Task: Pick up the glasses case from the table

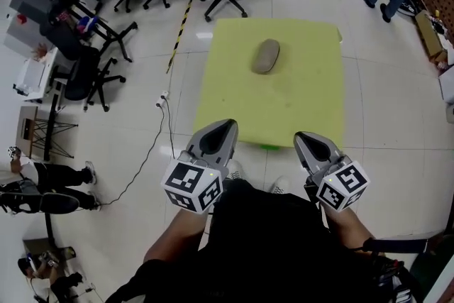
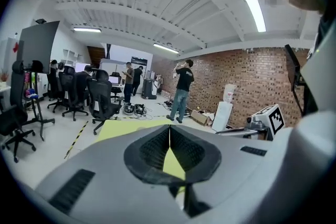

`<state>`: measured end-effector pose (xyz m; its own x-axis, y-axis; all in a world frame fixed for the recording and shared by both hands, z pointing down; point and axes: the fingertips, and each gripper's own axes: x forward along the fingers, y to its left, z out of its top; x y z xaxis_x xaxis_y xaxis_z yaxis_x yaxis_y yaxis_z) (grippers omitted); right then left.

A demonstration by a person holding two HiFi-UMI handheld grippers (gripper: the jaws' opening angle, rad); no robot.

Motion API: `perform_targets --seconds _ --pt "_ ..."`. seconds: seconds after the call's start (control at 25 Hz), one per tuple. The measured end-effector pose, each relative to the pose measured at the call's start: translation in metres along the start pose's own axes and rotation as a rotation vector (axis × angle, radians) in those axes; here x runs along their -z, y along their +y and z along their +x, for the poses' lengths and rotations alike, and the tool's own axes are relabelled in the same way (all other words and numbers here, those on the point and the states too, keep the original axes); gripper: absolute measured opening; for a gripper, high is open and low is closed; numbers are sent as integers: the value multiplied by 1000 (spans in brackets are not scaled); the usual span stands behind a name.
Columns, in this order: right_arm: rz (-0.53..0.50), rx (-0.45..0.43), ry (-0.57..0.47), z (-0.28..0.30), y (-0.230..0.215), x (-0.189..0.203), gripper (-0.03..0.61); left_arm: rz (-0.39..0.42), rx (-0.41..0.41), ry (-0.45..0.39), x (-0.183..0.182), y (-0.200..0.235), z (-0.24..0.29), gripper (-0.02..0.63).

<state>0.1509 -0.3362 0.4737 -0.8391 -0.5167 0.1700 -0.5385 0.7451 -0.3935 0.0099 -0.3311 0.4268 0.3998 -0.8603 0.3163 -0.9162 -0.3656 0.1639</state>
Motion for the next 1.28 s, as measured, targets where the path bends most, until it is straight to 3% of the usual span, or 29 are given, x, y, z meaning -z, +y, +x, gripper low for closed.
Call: perform_targets --seconds 0.2,0.64,1.28 --pt "0 -26 16 22 2 2 2 -26 -33 22 9 22 -2 9" --pt "-23 57 -14 63 -12 -30 2 7 58 -13 -27 58 33 9" --pt "-77 173 21 156 -1 -52 2 1 157 -34 -55 172 63 9"
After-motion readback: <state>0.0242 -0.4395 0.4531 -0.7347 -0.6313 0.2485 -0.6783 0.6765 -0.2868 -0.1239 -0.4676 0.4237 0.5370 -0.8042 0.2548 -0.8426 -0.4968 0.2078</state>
